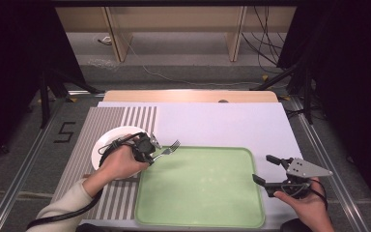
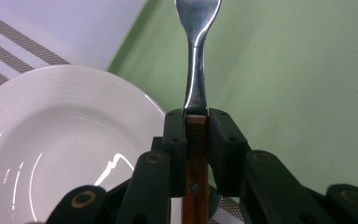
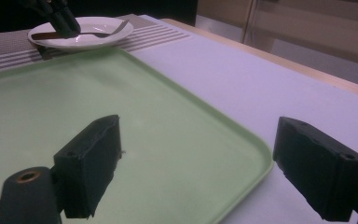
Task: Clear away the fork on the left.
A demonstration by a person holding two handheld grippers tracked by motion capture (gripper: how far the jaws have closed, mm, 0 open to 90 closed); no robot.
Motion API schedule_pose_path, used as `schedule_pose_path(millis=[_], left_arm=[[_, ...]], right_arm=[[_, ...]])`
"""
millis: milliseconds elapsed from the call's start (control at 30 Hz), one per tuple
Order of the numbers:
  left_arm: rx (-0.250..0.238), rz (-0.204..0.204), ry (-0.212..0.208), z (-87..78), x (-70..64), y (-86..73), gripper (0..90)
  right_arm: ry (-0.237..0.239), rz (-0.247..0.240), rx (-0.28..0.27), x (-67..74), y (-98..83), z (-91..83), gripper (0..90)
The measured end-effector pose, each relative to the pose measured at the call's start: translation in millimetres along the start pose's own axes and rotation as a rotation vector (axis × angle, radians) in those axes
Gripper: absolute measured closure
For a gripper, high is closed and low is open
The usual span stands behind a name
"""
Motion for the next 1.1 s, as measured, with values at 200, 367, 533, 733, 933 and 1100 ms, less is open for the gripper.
schedule_pose_path(millis=[200, 367, 533, 733, 933, 1100], left_arm=[[-0.003, -0.002, -0.012, 1.1, -8.1, 0.4, 77.2], [-0.003, 0.006, -0.01, -1.1, -12.0, 1.9, 77.2], [-0.002, 0.018, -0.018, -1.8, -17.6, 4.1, 77.2], [0.009, 0.026, -0.036, 1.3, -23.8, 4.8, 77.2], [0.026, 0.021, -0.059, 7.9, -31.6, 6.1, 77.2], [0.04, -0.001, -0.11, 16.5, -38.6, 5.9, 76.7]], right_arm=[[0.0, -0.002, 0.001, 0.2, 0.0, 0.0, 16.3], [0.0, -0.002, 0.0, 0.1, 0.0, 0.0, 16.3], [0.001, -0.001, 0.001, 0.3, 0.0, 0.2, 16.3], [0.001, -0.002, 0.002, 0.2, -0.1, 0.1, 16.3], [0.0, -0.002, 0.003, 0.3, -0.2, 0.1, 16.3], [0.001, -0.002, 0.003, 0.1, -0.3, 0.0, 16.3]])
Point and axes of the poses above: each handheld gripper's, and its own axes: z roughly forward along the jaws, y roughly out of its top, x roughly to its left, the point moved 5 cm from there along z, roughly forward along the jaws, and after that the axes turned 8 degrees about z, right-handed, at the moved point
